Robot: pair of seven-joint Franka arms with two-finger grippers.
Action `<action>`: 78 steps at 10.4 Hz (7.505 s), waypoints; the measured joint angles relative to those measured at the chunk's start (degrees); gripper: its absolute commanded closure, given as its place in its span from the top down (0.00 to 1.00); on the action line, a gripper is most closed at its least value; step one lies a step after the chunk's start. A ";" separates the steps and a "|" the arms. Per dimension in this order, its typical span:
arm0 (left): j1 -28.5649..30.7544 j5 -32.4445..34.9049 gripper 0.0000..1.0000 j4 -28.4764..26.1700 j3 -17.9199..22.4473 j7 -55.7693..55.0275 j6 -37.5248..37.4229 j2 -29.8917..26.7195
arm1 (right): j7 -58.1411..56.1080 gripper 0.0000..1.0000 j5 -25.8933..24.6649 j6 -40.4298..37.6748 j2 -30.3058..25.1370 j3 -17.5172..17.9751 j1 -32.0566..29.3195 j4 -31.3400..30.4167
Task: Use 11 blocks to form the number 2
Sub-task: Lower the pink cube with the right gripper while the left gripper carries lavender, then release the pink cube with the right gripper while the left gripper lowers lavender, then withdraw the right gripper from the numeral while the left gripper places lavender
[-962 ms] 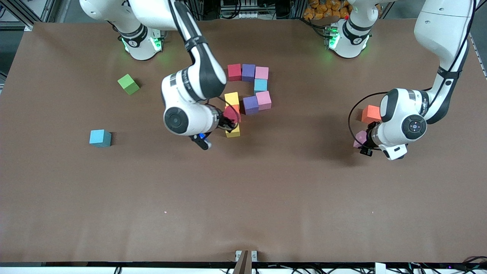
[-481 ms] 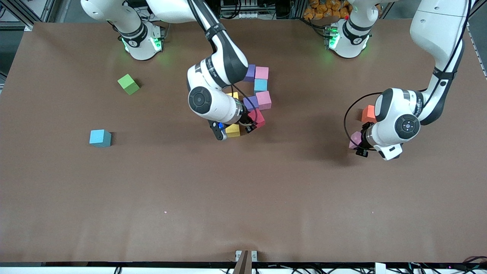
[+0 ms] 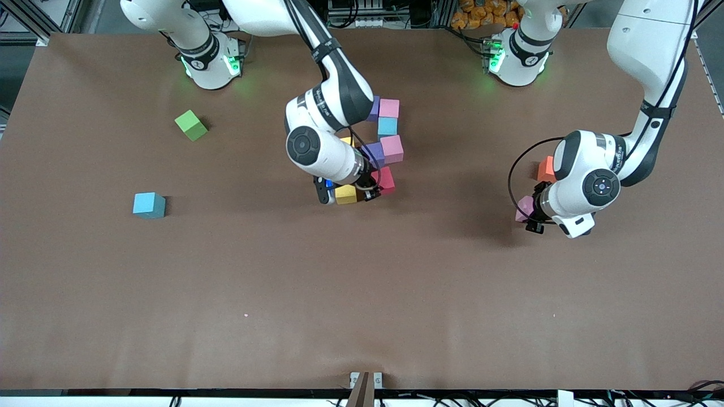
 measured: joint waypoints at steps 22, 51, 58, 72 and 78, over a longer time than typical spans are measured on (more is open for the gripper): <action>-16.80 -4.42 0.03 5.64 -1.41 -18.78 -0.04 3.15 | -0.75 0.16 0.02 13.46 0.66 0.57 3.29 -11.11; -30.06 -7.38 0.07 13.40 -1.36 -32.80 -3.10 10.81 | -0.30 1.00 2.18 5.86 -0.35 0.41 0.99 -8.86; -32.37 -10.08 0.08 16.80 -1.40 -35.34 -3.10 13.35 | -9.12 1.00 -1.14 -15.16 -0.59 -9.94 -3.18 -2.31; -34.64 -10.08 0.99 20.43 -1.30 -36.60 -3.10 16.35 | -64.61 1.00 -14.77 -42.85 -6.24 -25.58 -21.61 13.81; -34.48 -10.08 1.00 22.64 -0.87 -38.38 -4.06 16.55 | -94.14 1.00 -35.38 -44.55 -14.20 -29.03 -18.20 17.39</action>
